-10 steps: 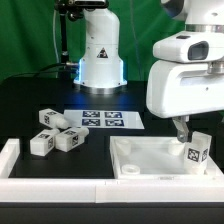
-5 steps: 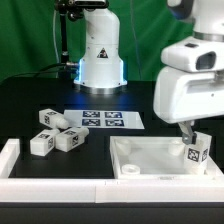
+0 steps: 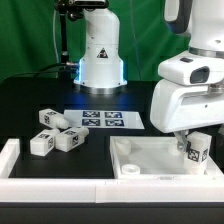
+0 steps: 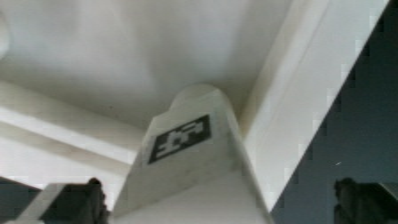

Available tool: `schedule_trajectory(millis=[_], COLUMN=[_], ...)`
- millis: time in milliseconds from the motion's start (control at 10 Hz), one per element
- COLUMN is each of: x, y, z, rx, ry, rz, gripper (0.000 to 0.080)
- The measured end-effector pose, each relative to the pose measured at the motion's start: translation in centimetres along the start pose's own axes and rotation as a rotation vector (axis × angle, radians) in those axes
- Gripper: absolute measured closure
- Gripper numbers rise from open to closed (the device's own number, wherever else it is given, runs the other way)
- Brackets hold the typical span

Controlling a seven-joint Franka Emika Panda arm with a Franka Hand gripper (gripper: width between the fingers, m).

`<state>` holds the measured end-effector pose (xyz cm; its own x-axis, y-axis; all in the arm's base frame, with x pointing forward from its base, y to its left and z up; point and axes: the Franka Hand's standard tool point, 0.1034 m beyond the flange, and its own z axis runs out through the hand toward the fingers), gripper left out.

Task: Assemble one leg

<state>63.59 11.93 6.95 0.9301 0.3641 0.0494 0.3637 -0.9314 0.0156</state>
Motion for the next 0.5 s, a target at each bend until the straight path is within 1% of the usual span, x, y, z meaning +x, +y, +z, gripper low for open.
schedule_trajectory(millis=[100, 200, 400, 500], x=[-0.03, -0.04, -0.07, -0.07], y=[0.07, 0.12, 0.24, 0.24], z=[0.01, 0.01, 0.04, 0.05], rx=[0.000, 0.000, 0.000, 0.000], ry=[-0.002, -0.001, -0.001, -0.002], rz=[0.001, 0.002, 0.004, 0.018], gripper=[0.0175, 0.0175, 0.0517, 0.0514])
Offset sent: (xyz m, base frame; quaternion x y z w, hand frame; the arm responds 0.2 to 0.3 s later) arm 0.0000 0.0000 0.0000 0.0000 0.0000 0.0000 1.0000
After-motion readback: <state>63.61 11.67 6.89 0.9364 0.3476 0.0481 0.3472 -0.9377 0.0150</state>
